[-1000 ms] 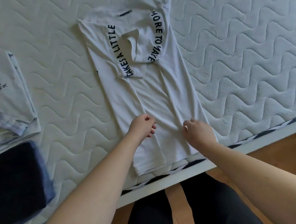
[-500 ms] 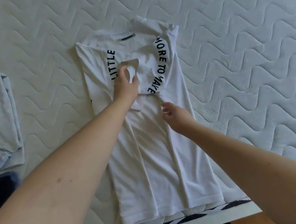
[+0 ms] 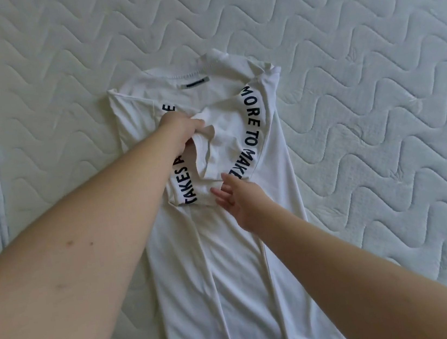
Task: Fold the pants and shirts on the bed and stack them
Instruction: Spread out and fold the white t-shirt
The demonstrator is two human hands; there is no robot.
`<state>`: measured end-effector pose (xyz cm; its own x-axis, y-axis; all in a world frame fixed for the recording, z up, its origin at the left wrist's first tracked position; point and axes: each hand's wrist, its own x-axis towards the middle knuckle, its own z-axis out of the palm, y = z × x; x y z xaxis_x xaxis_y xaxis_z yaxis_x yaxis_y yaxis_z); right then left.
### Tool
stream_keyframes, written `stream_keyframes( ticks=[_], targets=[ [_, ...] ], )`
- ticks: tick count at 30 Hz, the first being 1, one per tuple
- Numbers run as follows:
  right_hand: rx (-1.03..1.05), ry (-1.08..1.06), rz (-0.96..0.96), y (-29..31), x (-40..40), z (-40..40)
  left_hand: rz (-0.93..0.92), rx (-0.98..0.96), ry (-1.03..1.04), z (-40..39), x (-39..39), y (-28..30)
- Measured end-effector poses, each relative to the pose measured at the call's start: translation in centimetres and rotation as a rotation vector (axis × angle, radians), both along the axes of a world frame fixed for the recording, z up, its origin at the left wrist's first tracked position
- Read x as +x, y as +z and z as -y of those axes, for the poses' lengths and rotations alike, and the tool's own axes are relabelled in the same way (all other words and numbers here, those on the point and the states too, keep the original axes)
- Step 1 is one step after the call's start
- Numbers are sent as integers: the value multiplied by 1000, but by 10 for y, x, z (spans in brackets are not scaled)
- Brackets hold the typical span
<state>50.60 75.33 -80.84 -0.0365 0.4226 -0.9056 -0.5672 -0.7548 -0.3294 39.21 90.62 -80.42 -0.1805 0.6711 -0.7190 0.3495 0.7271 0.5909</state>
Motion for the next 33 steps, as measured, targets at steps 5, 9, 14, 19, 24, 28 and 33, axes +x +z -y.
stream_keyframes(
  ticks=[5, 9, 14, 19, 24, 28, 33],
  targets=[
    [-116, -65, 109, 5, -16, -11, 135, 122, -20, 17, -25, 2],
    [-26, -102, 233, 12, -17, -4, 207, 211, 103, 39, -45, 9],
    [41, -54, 328, 22, -9, 15, 148, 249, 173, 72, -58, 4],
    [29, 102, 379, 15, -13, 31, -25, 239, 134, 94, -63, -5],
    [-7, 130, 272, 6, -20, 35, 90, 46, 116, 104, -61, -10],
    [-49, 272, 266, 3, -14, 37, -89, 182, 25, 103, -57, -6],
    [-28, 537, 267, 6, -4, 42, -297, 270, -140, 101, -51, -3]
  ],
)
